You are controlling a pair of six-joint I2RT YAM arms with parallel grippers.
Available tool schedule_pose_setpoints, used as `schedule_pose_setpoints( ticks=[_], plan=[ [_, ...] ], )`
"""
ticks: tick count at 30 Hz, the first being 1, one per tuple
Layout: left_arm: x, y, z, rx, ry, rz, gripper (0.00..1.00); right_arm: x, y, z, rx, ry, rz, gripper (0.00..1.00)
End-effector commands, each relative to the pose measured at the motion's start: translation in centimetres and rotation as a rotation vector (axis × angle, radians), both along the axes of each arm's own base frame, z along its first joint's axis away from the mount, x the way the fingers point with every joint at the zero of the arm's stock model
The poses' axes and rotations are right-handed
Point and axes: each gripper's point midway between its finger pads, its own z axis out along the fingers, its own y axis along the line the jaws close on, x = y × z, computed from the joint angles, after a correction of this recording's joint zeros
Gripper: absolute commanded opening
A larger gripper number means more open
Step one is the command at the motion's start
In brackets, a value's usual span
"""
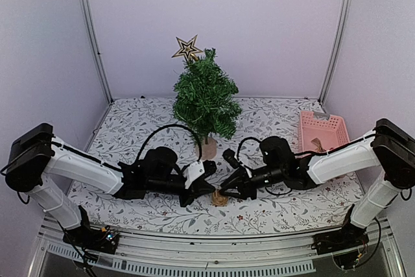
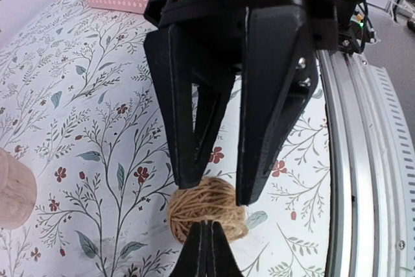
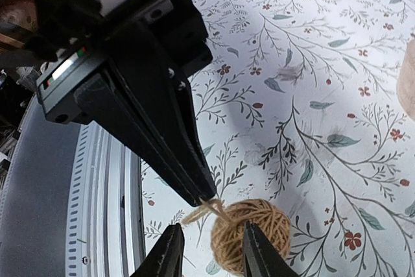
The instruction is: Decorate the small christmas tree
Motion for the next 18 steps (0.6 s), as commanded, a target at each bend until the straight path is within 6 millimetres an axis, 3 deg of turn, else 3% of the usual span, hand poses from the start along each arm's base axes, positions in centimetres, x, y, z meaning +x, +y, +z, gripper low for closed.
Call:
schedule_pose_setpoints(
  ticks=[1,15,18],
  plan=[
    [-0.7,0.1,0.1,0.010,-0.047,-0.045,0.00,-0.4,0.6,1.5,0.048,-0.126,0.064,0.35],
    [-0.1,-0.1,0.4,-0.021,0.014,0.023,0.00,-0.2,2.6,1.0,0.068,0.005,0.032,0.33],
    [0.0,0.0,0.5,-0.027,0.016,0.030,0.00,0.2,2.4,0.2,0.046,0.015,-0.001,0.27]
  ],
)
